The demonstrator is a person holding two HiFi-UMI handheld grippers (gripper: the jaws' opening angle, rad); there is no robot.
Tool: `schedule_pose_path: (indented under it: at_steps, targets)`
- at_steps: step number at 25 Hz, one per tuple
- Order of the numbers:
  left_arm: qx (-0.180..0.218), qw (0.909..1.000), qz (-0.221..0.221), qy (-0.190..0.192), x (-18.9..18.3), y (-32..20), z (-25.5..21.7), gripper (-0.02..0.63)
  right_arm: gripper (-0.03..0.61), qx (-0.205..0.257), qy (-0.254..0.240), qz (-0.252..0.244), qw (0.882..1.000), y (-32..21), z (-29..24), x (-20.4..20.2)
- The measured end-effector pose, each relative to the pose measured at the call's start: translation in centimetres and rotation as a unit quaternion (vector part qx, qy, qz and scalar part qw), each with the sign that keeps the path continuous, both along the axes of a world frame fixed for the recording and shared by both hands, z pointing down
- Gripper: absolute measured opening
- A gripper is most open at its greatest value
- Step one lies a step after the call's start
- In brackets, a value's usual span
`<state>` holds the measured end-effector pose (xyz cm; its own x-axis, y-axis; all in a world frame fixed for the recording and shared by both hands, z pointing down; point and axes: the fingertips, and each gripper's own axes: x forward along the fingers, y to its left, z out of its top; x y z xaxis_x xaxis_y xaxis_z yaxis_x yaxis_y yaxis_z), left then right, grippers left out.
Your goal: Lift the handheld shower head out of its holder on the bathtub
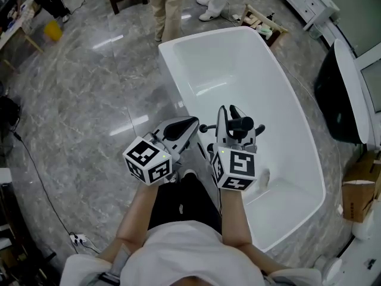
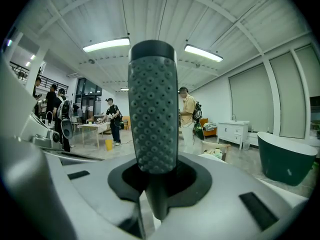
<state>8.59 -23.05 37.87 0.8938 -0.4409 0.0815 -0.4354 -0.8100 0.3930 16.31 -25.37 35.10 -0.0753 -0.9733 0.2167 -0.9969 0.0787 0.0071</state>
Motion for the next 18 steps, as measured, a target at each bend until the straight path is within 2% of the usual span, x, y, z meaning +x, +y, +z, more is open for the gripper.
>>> schedule_pose_path:
  at_steps: [11, 18]
  targets:
    - [0.015, 0.9997, 0.019, -0.003, -1.1, 0.5, -2.4, 0.012, 0.092, 0.009, 0.005, -0.016, 1.0, 0.4, -3.4, -0.4]
    - [0.026, 0.9996, 0.004, -0.003, -1.8, 0.1, -3.2, 0.012, 0.092, 0.021, 0.016, -0.043, 0.999, 0.5, -5.4, -1.4]
